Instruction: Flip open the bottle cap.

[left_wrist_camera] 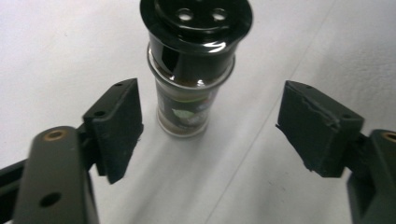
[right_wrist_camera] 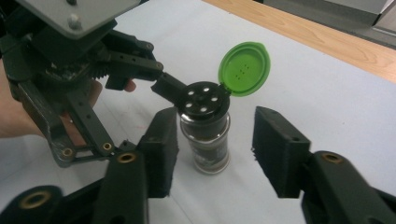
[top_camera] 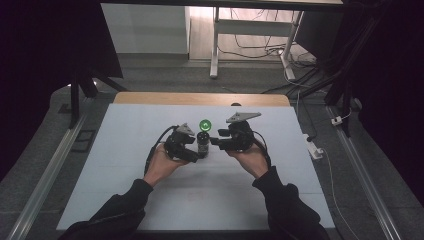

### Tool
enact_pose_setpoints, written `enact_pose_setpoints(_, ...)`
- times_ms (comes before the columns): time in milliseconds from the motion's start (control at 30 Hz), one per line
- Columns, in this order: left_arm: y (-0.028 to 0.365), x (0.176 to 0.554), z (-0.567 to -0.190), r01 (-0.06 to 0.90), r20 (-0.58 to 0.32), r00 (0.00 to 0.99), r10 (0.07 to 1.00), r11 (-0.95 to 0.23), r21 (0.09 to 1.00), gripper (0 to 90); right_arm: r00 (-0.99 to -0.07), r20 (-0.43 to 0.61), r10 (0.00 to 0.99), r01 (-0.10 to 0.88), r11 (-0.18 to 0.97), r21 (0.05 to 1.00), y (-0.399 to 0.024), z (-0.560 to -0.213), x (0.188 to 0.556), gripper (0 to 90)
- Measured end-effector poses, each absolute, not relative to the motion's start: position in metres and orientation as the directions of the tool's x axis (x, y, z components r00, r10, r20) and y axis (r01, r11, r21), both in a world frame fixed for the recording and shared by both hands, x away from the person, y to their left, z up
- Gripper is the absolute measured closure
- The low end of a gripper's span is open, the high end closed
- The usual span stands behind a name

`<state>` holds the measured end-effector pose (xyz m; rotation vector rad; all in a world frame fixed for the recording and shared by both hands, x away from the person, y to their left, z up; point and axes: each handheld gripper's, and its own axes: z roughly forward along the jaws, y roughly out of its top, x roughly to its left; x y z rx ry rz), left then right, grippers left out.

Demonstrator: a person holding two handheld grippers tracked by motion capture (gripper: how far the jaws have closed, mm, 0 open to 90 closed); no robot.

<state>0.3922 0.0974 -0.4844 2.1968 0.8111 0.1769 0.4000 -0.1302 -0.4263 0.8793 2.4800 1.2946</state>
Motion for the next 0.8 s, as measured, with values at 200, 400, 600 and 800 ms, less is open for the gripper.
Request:
enact_pose_setpoints(200, 0.107, 0.385, -0.476, 0.517, -0.174, 0.787, 0.592, -0.477, 0.711, 15.9, -0.792, 0.101, 0.603, 0.423, 0.421, 0.803, -0.134, -0.429, 0.39, 31.3)
enact_pose_setpoints(400, 0.118, 0.375, -0.471, 0.539, -0.205, 0.777, 0.595, -0.462, 0.705, 11.1, -0.795, 0.118, 0.594, 0.433, 0.421, 0.797, -0.138, -0.432, 0.38, 20.7)
enact_pose_setpoints(600, 0.129, 0.361, -0.468, 0.545, -0.225, 0.781, 0.582, -0.46, 0.701, 5.7, -0.799, 0.14, 0.585, 0.442, 0.414, 0.796, -0.147, -0.432, 0.368, 13.9)
enact_pose_setpoints(800, 0.144, 0.345, -0.466, 0.544, -0.219, 0.779, 0.587, -0.459, 0.702, 2.6, -0.808, 0.146, 0.571, 0.443, 0.424, 0.79, -0.151, -0.432, 0.359, 9.5)
